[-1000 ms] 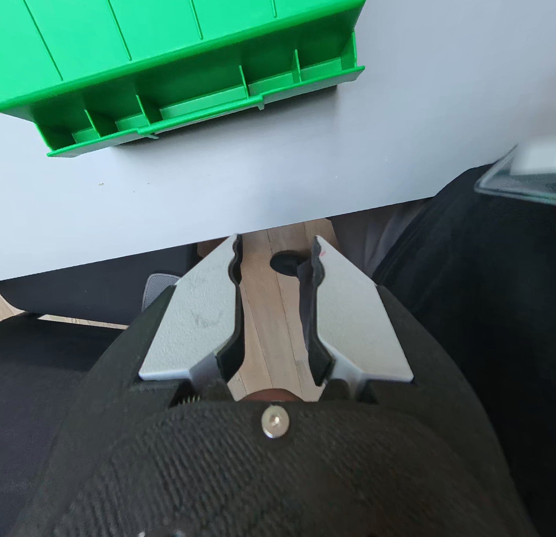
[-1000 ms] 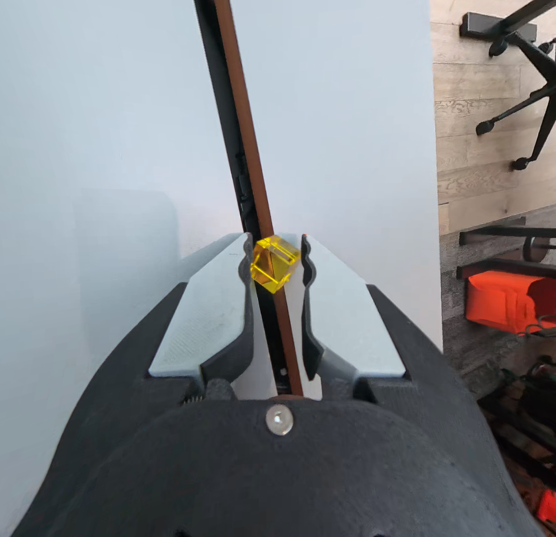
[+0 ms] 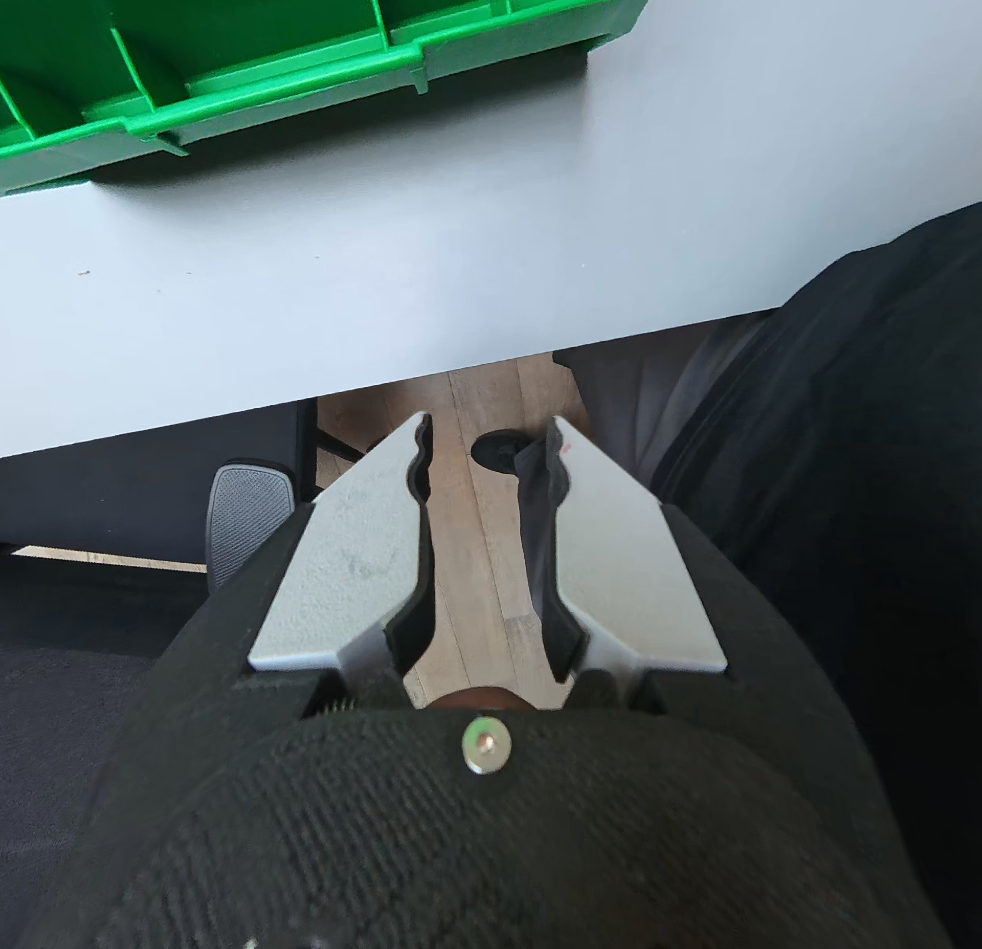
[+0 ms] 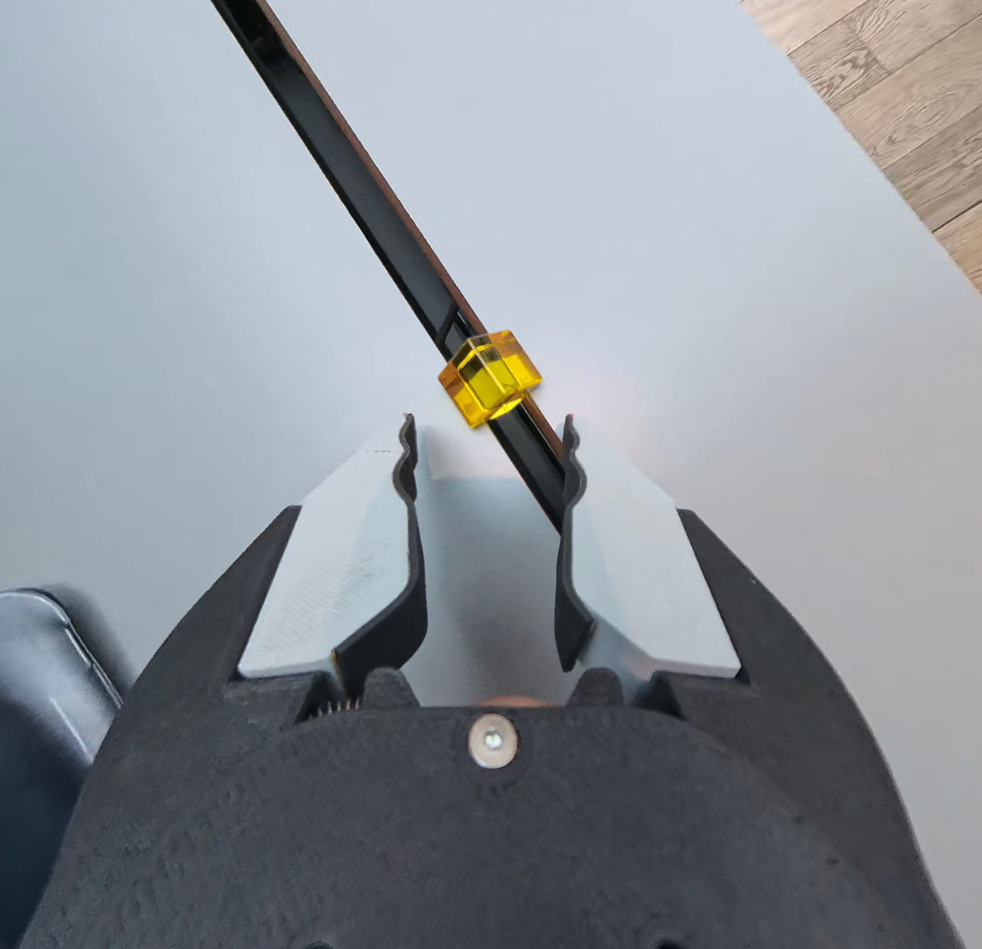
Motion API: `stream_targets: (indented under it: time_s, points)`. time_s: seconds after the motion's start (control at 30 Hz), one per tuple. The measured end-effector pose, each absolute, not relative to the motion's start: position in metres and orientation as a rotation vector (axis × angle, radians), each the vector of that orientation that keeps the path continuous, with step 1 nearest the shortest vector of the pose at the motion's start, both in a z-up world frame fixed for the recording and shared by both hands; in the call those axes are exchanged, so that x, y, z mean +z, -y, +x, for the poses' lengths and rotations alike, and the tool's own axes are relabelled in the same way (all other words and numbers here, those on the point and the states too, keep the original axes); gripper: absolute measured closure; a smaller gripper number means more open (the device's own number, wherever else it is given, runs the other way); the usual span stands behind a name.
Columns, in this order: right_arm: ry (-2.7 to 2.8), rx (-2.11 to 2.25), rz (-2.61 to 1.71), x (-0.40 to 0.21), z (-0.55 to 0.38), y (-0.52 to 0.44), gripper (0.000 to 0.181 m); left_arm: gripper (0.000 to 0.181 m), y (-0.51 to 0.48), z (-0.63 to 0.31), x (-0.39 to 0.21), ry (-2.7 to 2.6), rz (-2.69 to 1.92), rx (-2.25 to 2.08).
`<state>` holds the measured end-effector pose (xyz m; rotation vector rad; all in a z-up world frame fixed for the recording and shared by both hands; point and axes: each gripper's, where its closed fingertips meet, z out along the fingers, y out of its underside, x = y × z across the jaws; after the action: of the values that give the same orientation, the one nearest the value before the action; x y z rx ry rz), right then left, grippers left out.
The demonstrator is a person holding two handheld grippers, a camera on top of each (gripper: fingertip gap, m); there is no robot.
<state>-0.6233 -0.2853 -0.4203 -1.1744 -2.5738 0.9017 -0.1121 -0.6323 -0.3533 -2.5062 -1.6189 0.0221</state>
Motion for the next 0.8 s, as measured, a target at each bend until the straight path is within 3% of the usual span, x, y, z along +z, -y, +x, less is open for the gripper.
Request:
stream_targets:
  time_s: [0.23, 0.8]
  points:
    - [2.545, 0.787, -1.123, -0.43, -0.637, 0.306, 0.146, 0.141, 0.634, -0.107, -0.355, 1.664, -2.473, 0.01]
    - [2.496, 0.715, -1.122, -0.427, -0.635, 0.307, 0.148, 0.141, 0.643, -0.086, -0.368, 1.727, -2.435, -0.026]
